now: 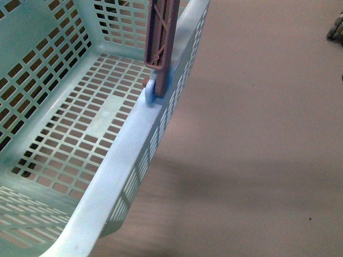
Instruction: Pick lemon and mango into basket
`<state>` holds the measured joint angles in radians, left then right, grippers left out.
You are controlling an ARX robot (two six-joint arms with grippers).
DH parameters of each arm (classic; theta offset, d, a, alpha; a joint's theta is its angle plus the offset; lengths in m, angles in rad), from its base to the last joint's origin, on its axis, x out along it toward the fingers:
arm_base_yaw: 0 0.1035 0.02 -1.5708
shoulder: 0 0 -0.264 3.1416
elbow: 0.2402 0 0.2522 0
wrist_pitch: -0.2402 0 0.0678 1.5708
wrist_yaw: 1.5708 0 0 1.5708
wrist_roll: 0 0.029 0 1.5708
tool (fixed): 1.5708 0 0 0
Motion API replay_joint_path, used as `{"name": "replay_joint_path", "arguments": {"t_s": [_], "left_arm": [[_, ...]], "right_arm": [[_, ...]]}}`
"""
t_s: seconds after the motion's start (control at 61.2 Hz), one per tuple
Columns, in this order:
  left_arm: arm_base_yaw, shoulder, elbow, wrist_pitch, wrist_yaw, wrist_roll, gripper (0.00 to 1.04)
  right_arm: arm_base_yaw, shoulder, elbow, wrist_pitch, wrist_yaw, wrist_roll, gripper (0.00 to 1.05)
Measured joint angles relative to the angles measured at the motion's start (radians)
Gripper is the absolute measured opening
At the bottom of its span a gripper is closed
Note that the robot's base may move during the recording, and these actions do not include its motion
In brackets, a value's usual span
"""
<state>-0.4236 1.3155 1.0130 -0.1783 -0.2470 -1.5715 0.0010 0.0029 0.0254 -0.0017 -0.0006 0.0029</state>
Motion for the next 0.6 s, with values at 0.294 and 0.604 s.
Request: {"name": "replay_joint_path", "arguments": {"t_s": [0.294, 0.604], "left_arm": [[0.0, 0.003, 0.0, -0.001, 0.0, 0.0, 0.06], [0.0, 0.003, 0.0, -0.001, 0.0, 0.001, 0.06]], "right_arm": [[0.0, 0.0, 0.0, 0.0, 0.0, 0.0, 0.96], [0.0, 0.0, 0.0, 0.0, 0.0, 0.0, 0.96]]}}
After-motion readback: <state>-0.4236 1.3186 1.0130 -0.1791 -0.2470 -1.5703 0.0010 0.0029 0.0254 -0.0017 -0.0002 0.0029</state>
